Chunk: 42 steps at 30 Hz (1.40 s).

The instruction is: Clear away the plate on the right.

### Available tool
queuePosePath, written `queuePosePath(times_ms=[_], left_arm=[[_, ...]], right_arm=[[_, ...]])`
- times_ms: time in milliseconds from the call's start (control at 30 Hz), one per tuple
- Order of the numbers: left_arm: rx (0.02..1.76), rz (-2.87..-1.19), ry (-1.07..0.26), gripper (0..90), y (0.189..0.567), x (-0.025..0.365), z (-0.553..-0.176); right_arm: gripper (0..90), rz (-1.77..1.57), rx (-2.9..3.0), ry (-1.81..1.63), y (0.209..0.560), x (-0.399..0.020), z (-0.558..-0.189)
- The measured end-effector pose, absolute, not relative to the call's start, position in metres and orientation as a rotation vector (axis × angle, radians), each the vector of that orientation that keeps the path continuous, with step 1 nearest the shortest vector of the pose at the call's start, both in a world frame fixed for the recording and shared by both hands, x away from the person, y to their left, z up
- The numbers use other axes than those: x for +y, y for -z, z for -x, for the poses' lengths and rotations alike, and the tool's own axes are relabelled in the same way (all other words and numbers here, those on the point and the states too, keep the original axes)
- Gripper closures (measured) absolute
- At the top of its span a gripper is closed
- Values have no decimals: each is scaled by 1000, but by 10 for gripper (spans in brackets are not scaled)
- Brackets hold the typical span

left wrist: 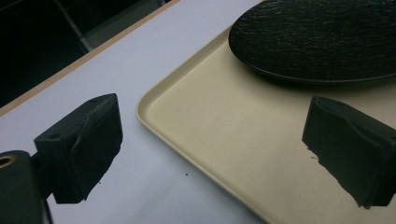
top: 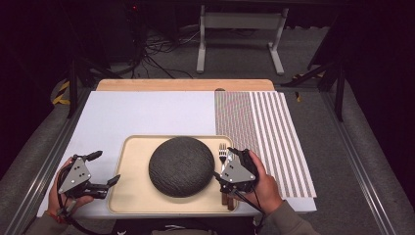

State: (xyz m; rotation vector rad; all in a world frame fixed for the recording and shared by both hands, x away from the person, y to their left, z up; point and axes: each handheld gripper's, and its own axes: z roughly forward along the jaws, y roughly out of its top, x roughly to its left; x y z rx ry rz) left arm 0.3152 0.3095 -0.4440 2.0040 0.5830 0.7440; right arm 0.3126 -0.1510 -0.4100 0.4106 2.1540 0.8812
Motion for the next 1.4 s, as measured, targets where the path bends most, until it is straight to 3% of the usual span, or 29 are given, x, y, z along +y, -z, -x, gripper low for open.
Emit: queuePosePath(times_ms=[1400], left_arm=[[563, -2005, -742, 57, 444, 306, -318]], right_arm=[[148, -547, 2082, -831, 425, -213, -306]])
